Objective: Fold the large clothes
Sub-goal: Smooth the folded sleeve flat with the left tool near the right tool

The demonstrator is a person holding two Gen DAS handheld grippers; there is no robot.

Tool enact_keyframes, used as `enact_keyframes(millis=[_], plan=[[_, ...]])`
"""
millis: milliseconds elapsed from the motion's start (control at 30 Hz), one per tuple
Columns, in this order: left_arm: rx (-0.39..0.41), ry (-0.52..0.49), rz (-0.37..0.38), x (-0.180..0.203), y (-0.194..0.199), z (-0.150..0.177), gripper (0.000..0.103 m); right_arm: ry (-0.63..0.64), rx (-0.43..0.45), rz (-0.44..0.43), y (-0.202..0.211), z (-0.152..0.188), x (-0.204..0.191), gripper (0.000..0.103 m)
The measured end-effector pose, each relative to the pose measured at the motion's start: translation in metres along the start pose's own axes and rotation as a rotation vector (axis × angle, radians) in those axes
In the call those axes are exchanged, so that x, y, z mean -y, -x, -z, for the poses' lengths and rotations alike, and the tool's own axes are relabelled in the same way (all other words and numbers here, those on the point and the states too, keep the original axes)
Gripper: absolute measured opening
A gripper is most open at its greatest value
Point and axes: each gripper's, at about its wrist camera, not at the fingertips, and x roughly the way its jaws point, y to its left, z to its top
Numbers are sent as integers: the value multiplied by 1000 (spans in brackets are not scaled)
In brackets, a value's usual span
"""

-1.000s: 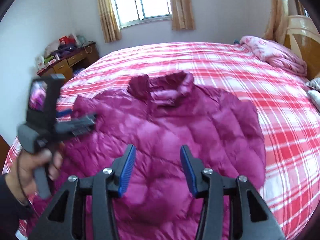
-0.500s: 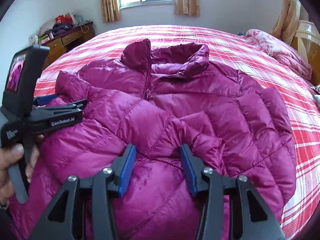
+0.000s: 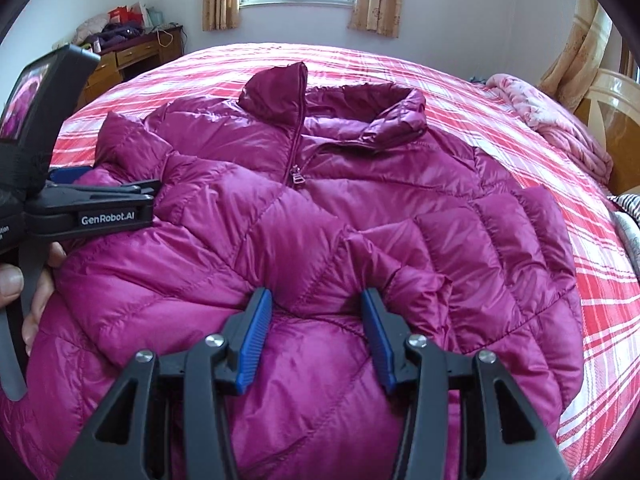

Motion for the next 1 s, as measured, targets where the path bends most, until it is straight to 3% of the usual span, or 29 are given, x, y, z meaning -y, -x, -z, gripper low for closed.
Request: enact_keyframes(millis=[1000], plan=[[4, -30, -61, 9, 0, 3, 100, 31, 2, 33, 0, 1, -5, 51]])
